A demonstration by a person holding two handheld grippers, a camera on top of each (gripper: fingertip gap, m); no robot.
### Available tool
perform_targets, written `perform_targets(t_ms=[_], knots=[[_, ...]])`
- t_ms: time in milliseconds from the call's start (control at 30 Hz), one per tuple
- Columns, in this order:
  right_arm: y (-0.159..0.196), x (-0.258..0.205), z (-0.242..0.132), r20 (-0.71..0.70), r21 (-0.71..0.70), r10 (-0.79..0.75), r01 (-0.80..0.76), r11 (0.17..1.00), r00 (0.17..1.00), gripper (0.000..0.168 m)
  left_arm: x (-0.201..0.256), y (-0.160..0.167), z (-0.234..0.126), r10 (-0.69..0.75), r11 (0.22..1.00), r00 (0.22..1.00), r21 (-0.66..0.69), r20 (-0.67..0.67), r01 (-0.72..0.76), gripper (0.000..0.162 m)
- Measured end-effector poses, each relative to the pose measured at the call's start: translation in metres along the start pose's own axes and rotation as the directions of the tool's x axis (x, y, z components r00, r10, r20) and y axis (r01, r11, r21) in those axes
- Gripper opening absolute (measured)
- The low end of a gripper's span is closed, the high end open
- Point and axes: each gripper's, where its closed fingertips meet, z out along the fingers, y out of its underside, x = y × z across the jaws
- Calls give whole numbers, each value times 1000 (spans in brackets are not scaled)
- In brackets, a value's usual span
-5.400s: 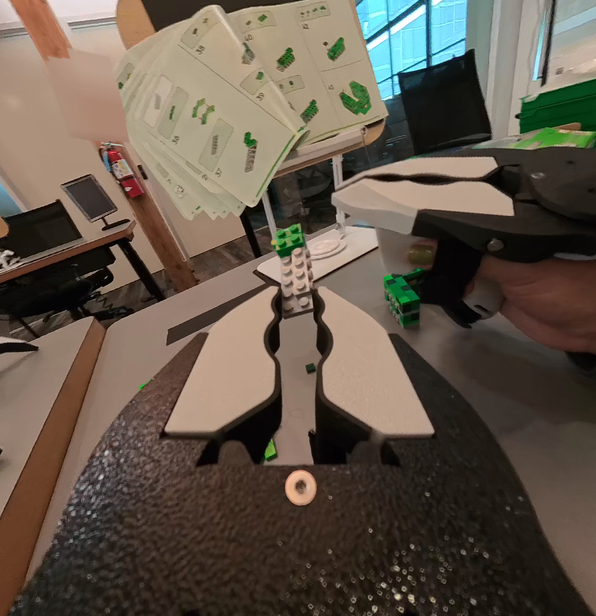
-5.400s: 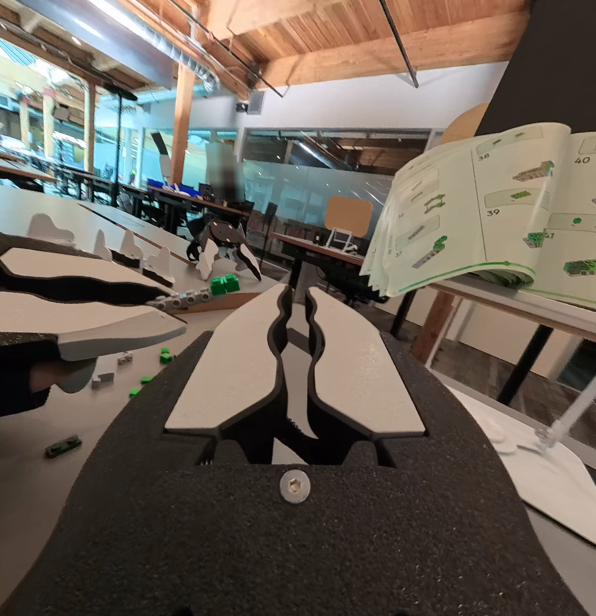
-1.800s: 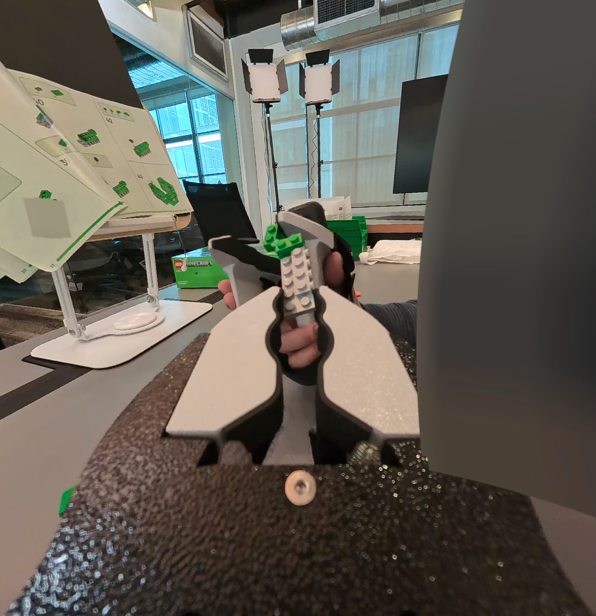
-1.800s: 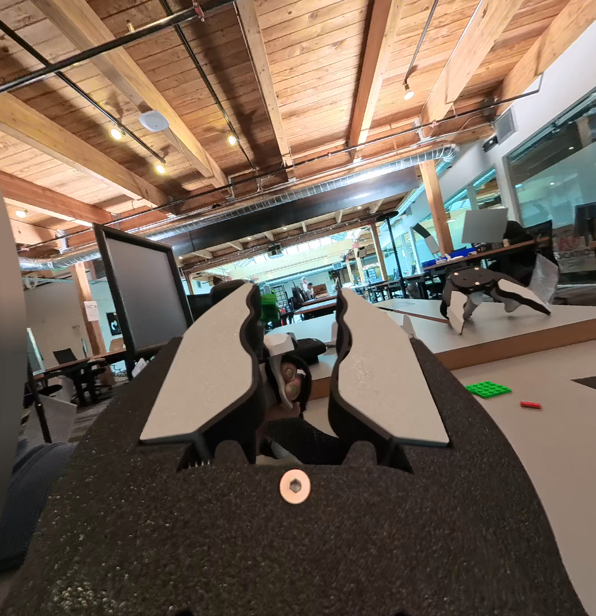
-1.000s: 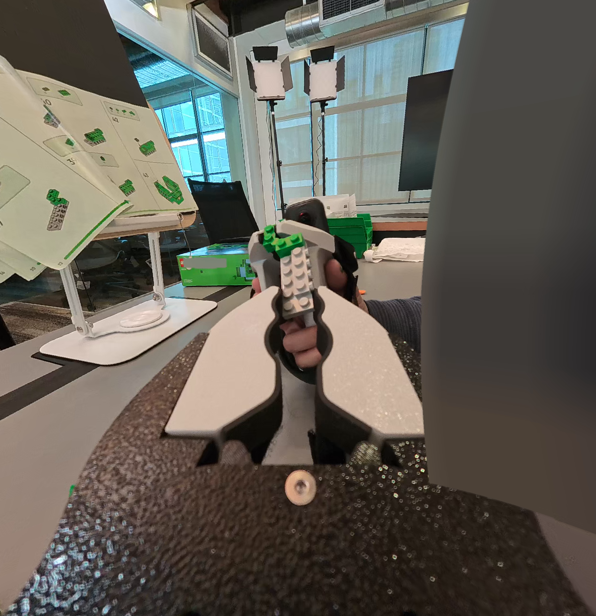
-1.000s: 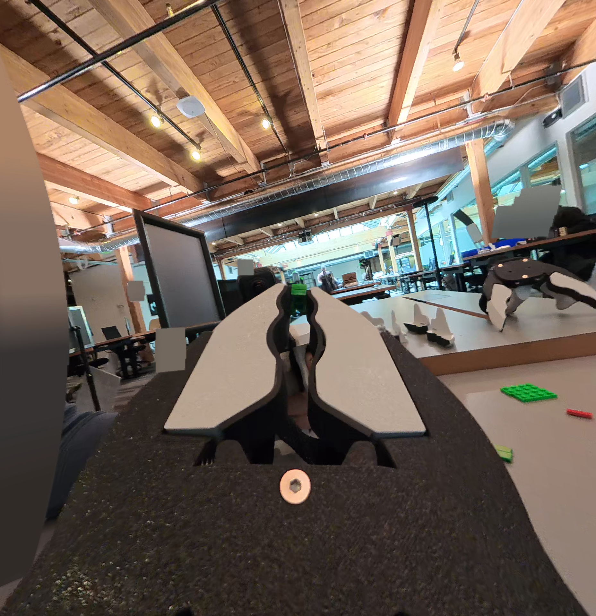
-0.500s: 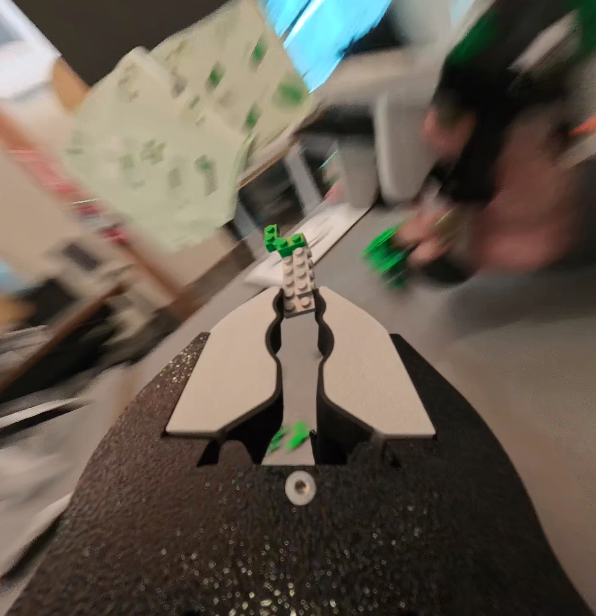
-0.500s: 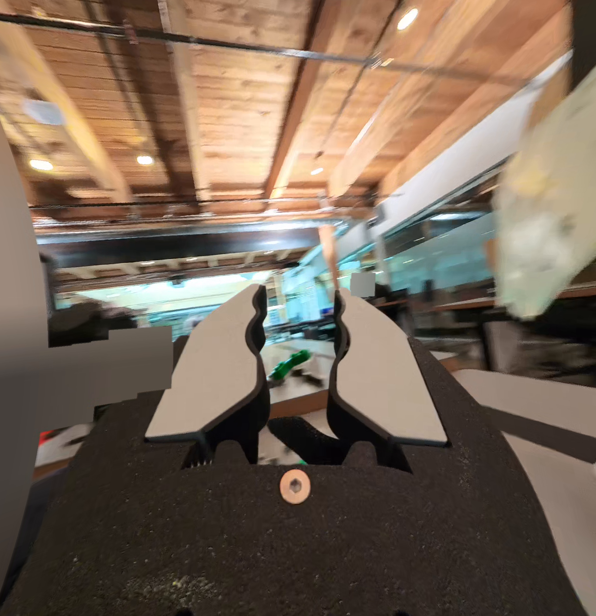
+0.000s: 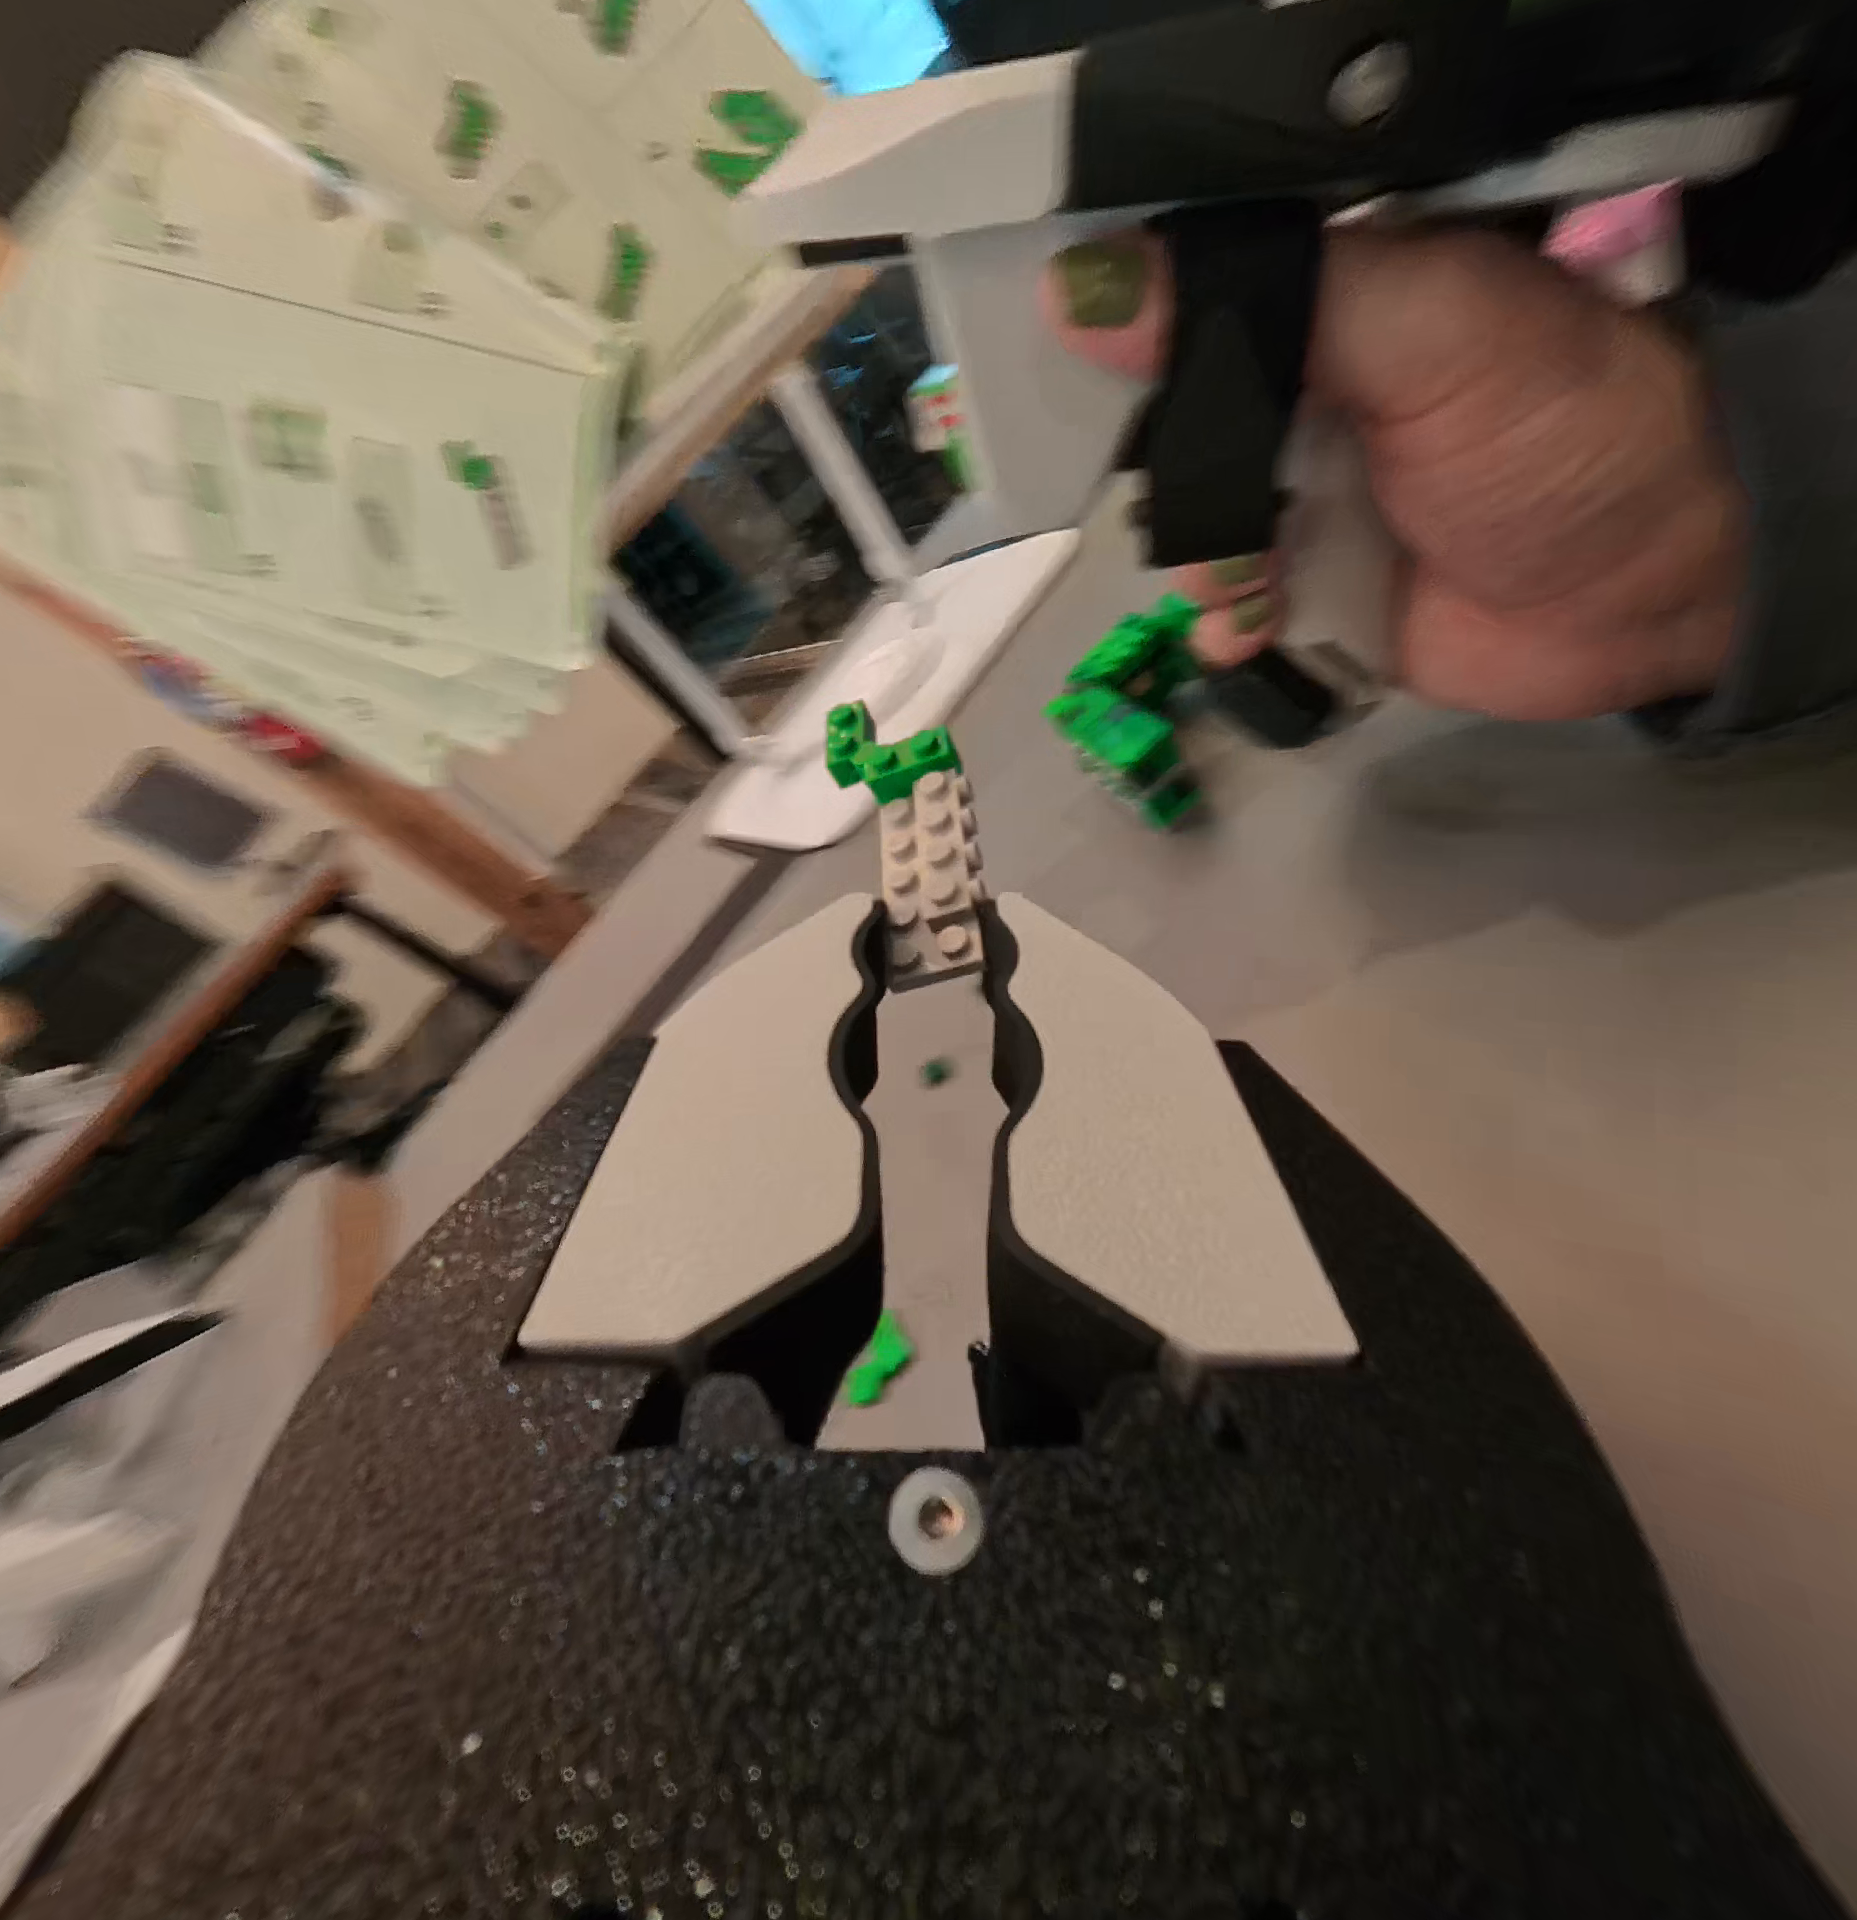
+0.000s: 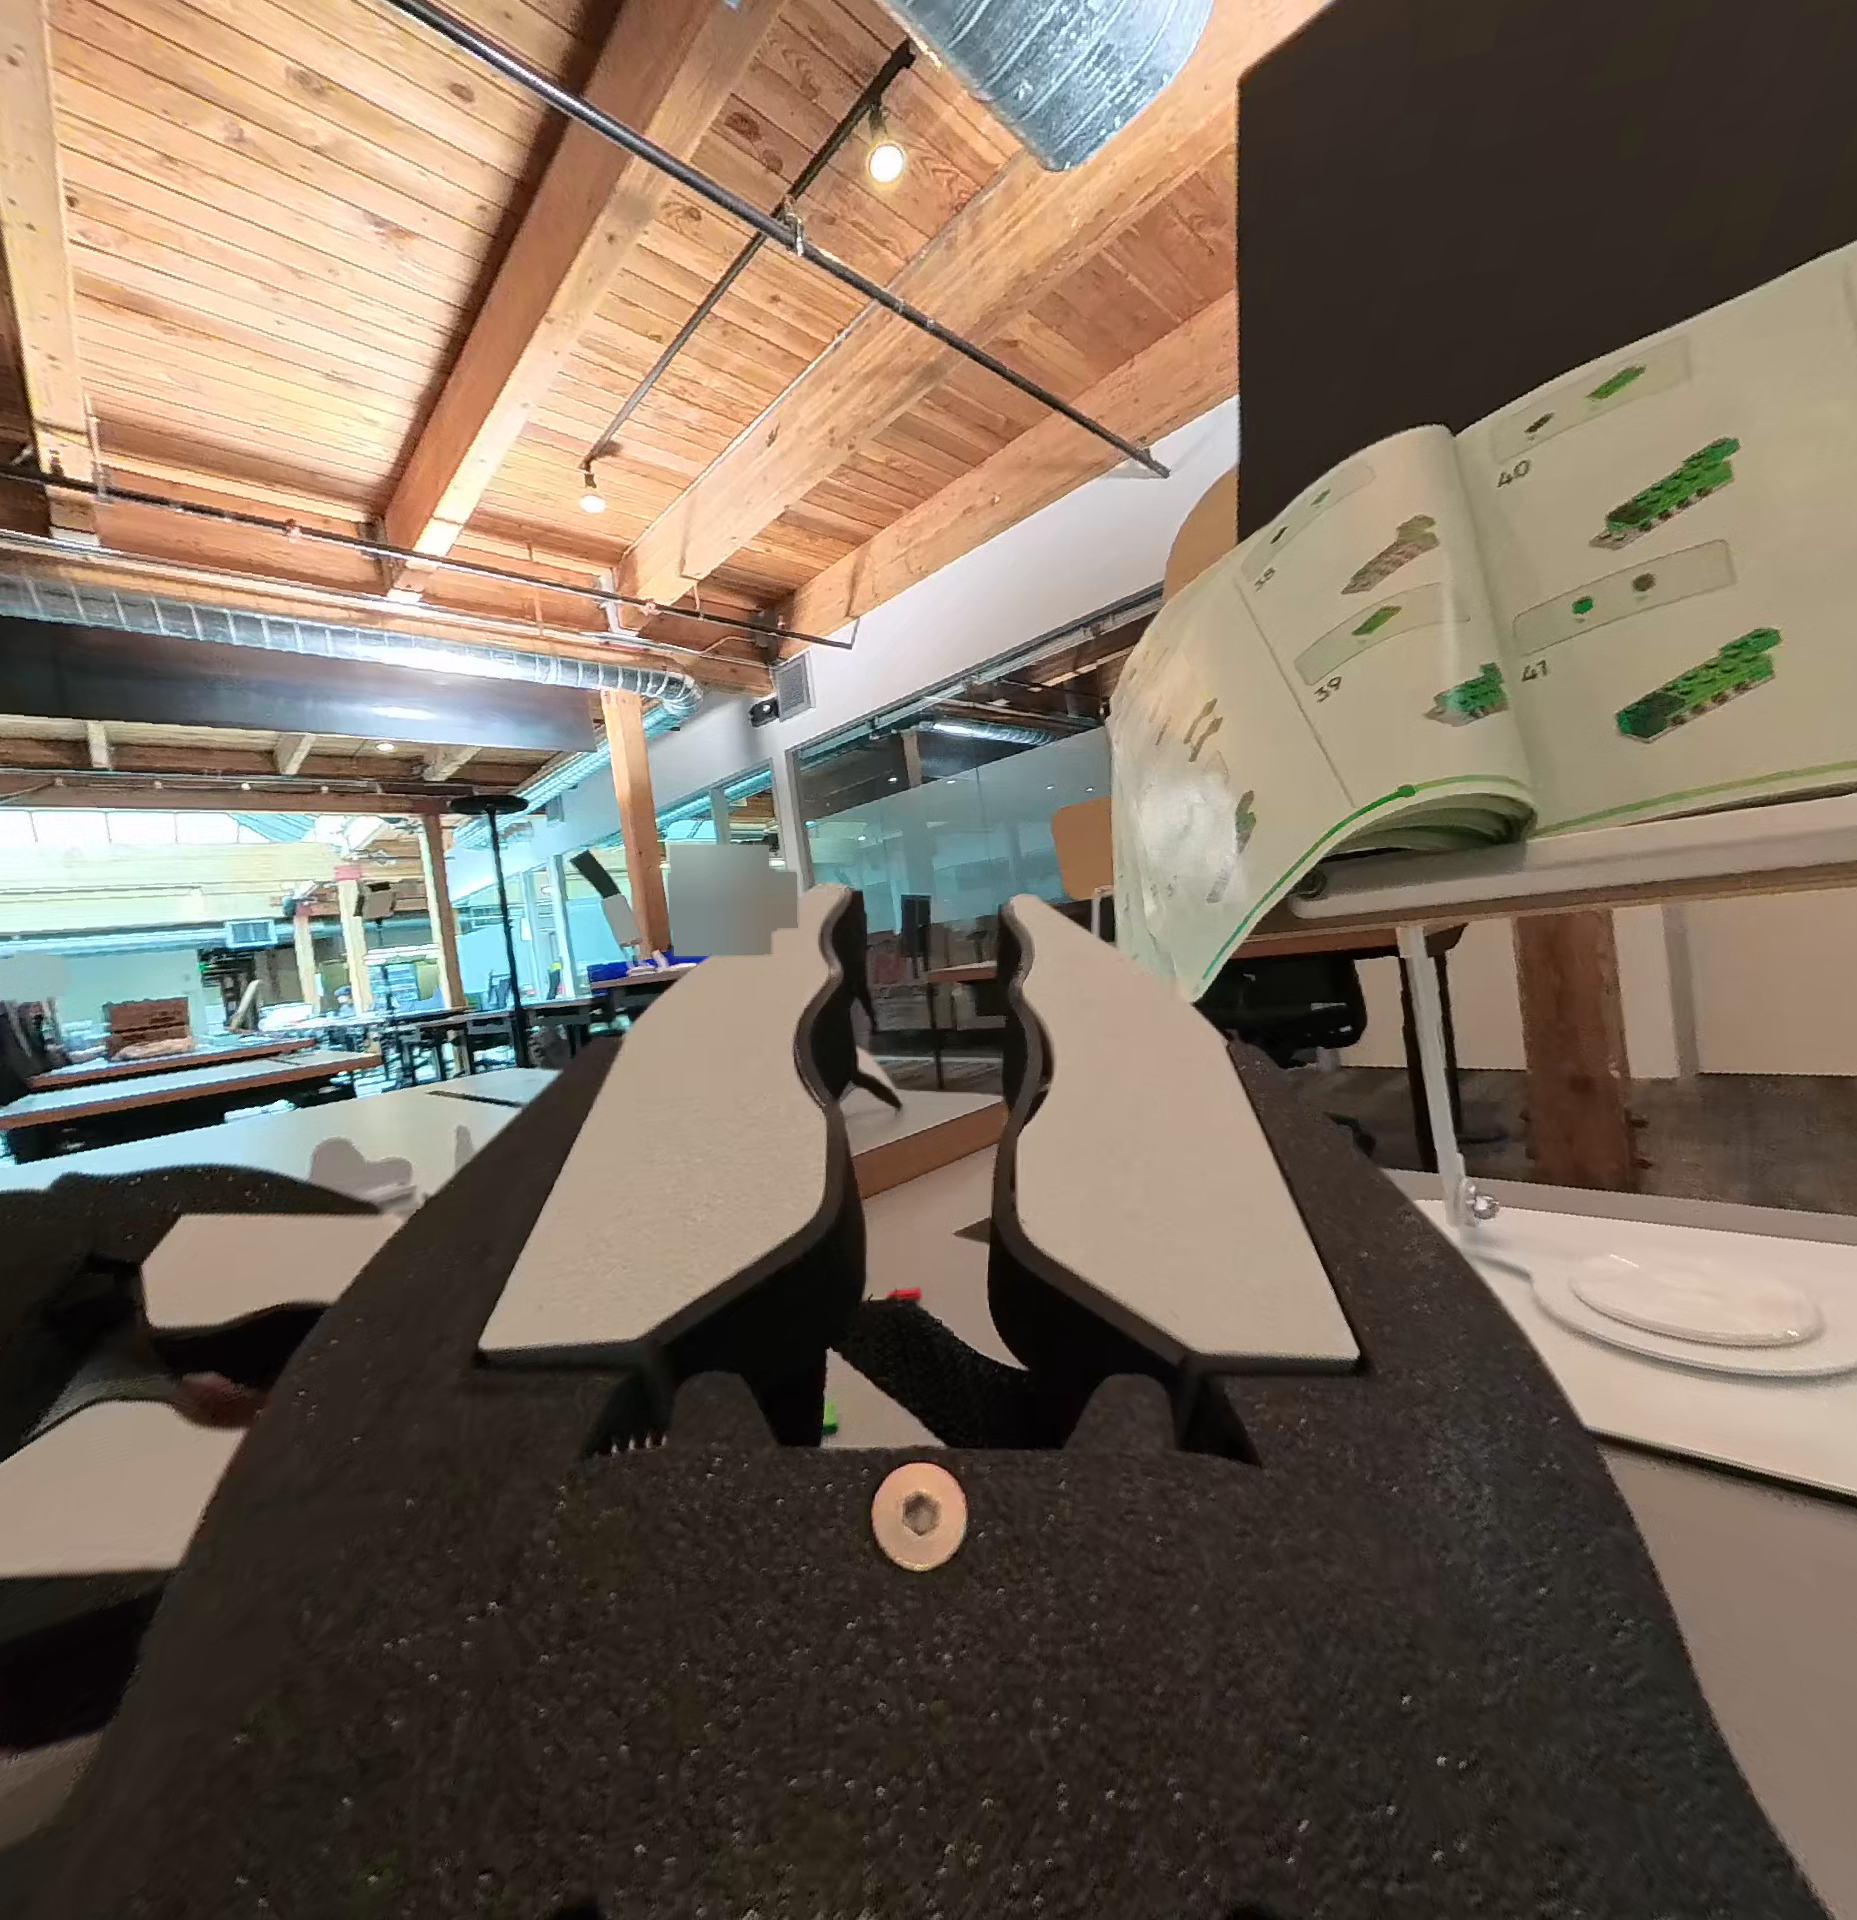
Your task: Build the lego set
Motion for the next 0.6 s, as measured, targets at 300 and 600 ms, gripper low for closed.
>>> perform_targets(t_ms=[300, 600], knots=[[-8, 4, -1, -59, 0, -161, 161, 987, 985, 15, 67, 1, -1, -136, 987, 891, -133, -432, 86, 17], [-5, 4, 1, -50, -14, -179, 179, 984, 982, 14, 80, 17, 2, -224, 971, 845, -189, -486, 148, 17]])
